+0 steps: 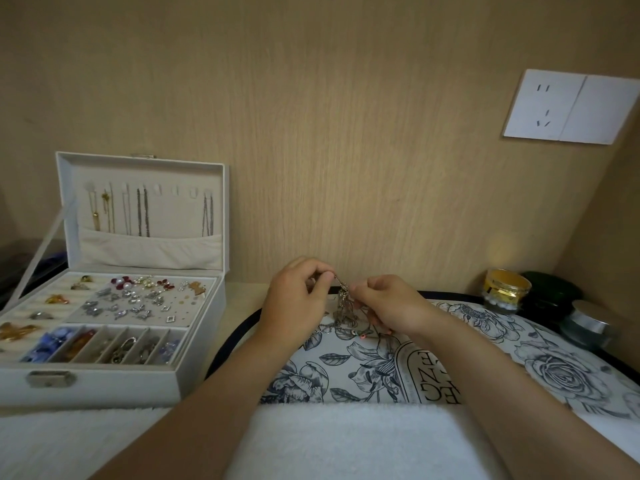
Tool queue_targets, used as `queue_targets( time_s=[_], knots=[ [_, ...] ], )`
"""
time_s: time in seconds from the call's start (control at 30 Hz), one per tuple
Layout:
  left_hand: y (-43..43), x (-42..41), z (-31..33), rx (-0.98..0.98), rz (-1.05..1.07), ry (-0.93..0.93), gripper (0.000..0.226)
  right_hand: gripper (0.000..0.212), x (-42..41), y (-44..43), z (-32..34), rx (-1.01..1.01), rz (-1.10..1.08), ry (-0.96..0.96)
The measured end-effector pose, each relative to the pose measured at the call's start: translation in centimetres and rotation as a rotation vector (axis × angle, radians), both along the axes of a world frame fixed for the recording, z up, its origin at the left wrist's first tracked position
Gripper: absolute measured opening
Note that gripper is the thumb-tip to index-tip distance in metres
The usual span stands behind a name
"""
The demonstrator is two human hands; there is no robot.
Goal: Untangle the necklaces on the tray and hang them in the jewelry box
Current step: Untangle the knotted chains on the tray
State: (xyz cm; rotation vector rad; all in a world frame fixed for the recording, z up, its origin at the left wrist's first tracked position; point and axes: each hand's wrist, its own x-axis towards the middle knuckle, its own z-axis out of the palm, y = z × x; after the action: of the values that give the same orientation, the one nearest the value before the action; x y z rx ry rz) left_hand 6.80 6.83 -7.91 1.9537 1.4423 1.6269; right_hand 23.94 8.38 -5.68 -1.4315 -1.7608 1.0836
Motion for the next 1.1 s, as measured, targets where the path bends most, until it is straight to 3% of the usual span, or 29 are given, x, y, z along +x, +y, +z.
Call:
queue_targets(
  time_s=[0.2,0.3,0.37,0.47,0.57,0.7,0.97,1.1],
  knots=[
    [0.1,-0.1,-0.3,-0.275,-0.100,-0.130,0.017,0.031,-0.1,0.2,0.1,-0.067,-0.096,0.198],
    [-0.1,0.1,0.1,-0.306,-0.162,-0.245,0.018,0.041,-0.4,0.3,-0.4,-0.040,-0.062,0.112],
    [-0.3,0.4,0.5,-0.323,-0.230,-0.366,0.020,0.034,-0.3,0.1,-0.7,-0.026,0.005,0.087],
    [-0.4,0.4,1.0,-0.343,-0.263,-0.500,0.021,0.005,0.2,0.2,-0.8,-0.051,0.102,0.104],
    [-0.3,0.0,1.3,-0.385,-0.272,-0.584,0.023,0.014,0.5,0.4,-0.6,0.000,0.105,0.052],
    [-0.5,-0.3,1.7,-0.419,-0.319,-0.498,0.022,0.024,0.1,0.0,-0.2,0.060,0.156,0.141],
    [-0.6,-0.5,2.5,-0.380,-0.281,-0.404,0.027,0.008,-0.1,-0.3,-0.1,0.118,0.146,0.161],
    [-0.4,-1.3,2.2,-0.234,-0.081,-0.024,0.024,0.013,0.1,-0.2,0.2,0.106,0.088,0.121]
  ],
)
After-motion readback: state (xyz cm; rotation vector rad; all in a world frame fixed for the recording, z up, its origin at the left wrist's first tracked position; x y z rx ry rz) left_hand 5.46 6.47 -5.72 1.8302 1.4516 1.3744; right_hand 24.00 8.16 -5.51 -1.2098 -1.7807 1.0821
